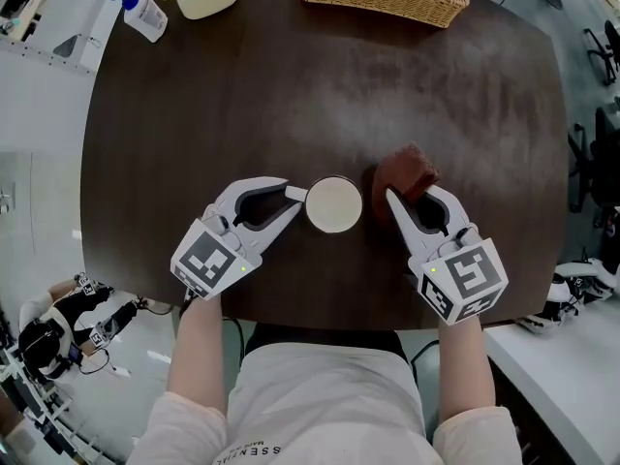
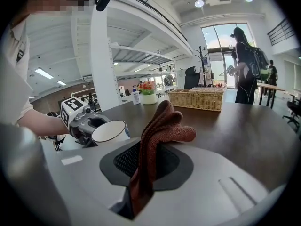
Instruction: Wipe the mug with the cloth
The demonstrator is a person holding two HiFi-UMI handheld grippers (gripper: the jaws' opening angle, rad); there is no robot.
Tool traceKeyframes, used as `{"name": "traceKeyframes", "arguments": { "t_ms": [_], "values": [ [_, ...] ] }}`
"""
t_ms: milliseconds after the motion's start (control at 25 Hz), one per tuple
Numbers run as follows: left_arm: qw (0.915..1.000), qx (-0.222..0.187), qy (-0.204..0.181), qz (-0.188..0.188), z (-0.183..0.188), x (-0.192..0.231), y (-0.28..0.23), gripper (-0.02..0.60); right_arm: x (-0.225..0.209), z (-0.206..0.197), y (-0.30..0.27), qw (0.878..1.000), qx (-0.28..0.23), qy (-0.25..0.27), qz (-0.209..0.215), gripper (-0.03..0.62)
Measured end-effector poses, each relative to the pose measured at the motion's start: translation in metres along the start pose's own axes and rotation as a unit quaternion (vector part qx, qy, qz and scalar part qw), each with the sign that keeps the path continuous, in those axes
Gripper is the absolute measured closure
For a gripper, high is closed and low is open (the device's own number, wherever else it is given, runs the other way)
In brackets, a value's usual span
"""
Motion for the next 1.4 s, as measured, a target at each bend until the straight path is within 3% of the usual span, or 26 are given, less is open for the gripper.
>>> {"name": "traceKeyframes", "arguments": {
  "t_ms": [160, 320, 360, 440, 760, 920, 1160, 1400],
  "values": [
    [0.9992, -0.005, 0.007, 0.04, 0.013, -0.004, 0.013, 0.494, 0.007, 0.005, 0.011, 1.0, 0.001, 0.003, -0.002, 0.511],
    [0.9928, -0.069, 0.012, 0.097, 0.06, -0.007, 0.037, 0.495, 0.021, 0.021, 0.029, 1.0, -0.015, 0.008, -0.003, 0.511],
    [0.9906, -0.084, 0.008, 0.108, 0.073, -0.011, 0.043, 0.503, 0.026, 0.026, 0.037, 1.0, -0.02, 0.011, -0.003, 0.511],
    [0.9878, -0.099, -0.005, 0.12, 0.096, -0.024, 0.054, 0.575, 0.036, 0.039, 0.053, 0.999, -0.031, 0.023, 0.002, 0.511],
    [0.9818, -0.12, -0.061, 0.134, 0.157, -0.091, 0.083, 0.575, 0.078, 0.069, 0.117, 0.993, -0.086, 0.081, 0.012, 0.511],
    [0.9808, -0.128, -0.063, 0.133, 0.174, -0.126, 0.103, 0.575, 0.103, 0.075, 0.151, 0.991, -0.104, 0.086, 0.004, 0.511],
    [0.9812, -0.141, -0.054, 0.12, 0.159, -0.186, 0.152, 0.575, 0.155, 0.051, 0.203, 0.99, -0.112, 0.082, -0.02, 0.511],
    [0.9851, -0.131, -0.058, 0.095, 0.135, -0.258, 0.215, 0.575, 0.235, 0.019, 0.248, 0.99, -0.1, 0.089, -0.03, 0.511]
  ]
}}
Point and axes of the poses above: the fingertips, and each gripper's own axes: y backward along the fingers, x to its left, z out of its top, the point moved 7 cm from there along y, backward along the fingers, and after that the axes turned 9 degrees about -x, right-handed, at the moved point
